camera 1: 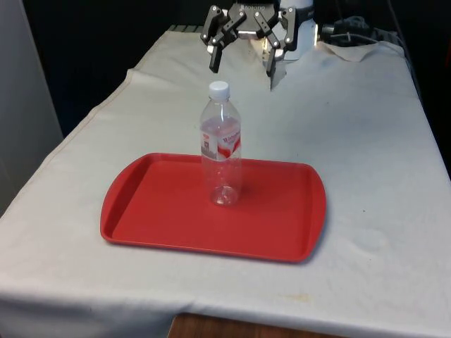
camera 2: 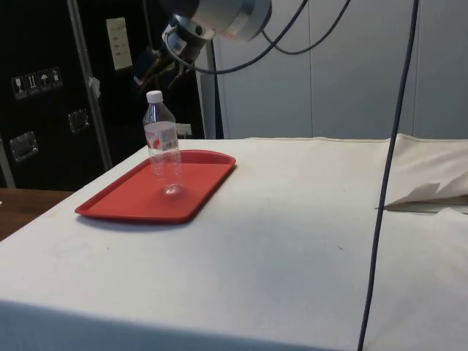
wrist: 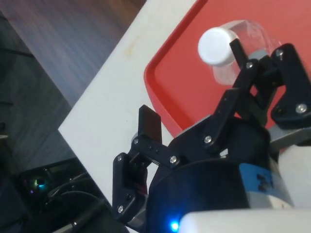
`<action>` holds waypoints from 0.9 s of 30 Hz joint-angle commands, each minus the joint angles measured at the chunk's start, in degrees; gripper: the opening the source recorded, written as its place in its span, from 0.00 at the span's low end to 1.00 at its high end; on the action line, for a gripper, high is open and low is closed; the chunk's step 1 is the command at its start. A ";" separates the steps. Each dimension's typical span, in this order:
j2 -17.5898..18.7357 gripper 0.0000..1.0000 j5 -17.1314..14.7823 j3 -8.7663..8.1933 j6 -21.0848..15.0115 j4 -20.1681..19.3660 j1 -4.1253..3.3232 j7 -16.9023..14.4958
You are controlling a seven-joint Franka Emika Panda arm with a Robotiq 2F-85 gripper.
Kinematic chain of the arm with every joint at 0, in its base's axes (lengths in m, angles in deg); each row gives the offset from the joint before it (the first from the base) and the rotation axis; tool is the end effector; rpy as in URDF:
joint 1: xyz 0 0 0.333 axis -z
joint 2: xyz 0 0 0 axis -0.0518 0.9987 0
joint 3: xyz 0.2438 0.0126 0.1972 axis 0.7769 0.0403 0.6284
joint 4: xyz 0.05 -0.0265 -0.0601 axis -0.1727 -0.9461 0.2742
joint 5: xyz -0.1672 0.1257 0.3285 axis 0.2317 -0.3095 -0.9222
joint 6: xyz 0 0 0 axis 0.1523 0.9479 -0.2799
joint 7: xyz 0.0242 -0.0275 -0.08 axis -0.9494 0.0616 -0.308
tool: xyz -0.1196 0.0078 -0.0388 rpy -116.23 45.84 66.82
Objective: Place the bottle upright on the tray.
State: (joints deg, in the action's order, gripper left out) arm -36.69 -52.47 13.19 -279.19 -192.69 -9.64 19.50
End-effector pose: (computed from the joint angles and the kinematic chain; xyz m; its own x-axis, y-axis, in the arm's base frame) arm 0.5833 -0.0355 0.3336 0.6645 -0.1608 0.7298 -0.1967 -0.9798 -0.0368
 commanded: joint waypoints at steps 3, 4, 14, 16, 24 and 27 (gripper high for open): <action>-0.63 1.00 0.00 0.00 0.23 -0.17 0.00 -0.23; -0.86 1.00 0.00 -0.86 0.63 -1.03 -0.23 -0.63; -1.49 1.00 0.34 -0.74 2.69 -0.86 0.11 -3.04; -1.49 1.00 0.46 -0.80 3.38 -0.86 0.23 -4.01; -2.23 1.00 0.40 -0.86 4.35 -0.80 0.11 -5.84; -2.64 1.00 0.52 -0.92 4.70 -0.80 0.23 -6.36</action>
State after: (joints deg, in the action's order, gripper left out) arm -39.44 -52.41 13.19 -274.89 -192.58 -9.18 13.14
